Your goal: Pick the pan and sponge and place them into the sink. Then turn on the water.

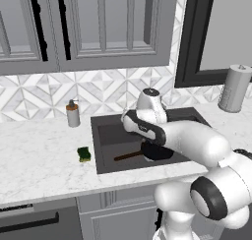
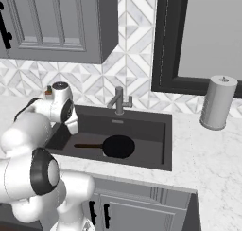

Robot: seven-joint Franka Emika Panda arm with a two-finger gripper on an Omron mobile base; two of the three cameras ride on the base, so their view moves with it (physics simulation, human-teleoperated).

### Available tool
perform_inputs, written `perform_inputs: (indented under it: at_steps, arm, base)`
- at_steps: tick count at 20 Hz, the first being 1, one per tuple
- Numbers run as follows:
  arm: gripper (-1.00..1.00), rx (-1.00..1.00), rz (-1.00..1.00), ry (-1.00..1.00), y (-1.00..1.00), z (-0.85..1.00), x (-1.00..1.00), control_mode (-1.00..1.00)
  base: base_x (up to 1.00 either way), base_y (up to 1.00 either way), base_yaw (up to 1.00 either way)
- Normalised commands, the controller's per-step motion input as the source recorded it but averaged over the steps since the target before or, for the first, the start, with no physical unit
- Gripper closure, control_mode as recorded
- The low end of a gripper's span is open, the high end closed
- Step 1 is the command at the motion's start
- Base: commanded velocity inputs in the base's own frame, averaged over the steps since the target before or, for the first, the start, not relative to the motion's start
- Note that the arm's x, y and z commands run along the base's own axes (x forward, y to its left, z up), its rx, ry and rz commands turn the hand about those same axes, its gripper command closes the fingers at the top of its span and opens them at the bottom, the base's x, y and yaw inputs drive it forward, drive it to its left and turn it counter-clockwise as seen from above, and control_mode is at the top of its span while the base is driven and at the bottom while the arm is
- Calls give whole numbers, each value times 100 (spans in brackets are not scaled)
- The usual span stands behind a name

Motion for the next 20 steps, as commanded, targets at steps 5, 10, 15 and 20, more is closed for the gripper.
perform_inputs:
  at_steps: [5, 10, 15, 20]
  arm:
    - [-100, 1, 31, 0, 12, 53, -27, -100]
    - [-100, 0, 25, 1, 36, 46, -26, -100]
    - [-100, -3, 24, 1, 66, 7, -31, -100]
    - [-100, -7, 22, -1, 80, 0, -7, -100]
  base:
    - [0, 0, 0]
    - [0, 0, 0]
    - [0, 0, 0]
    - [0, 0, 0]
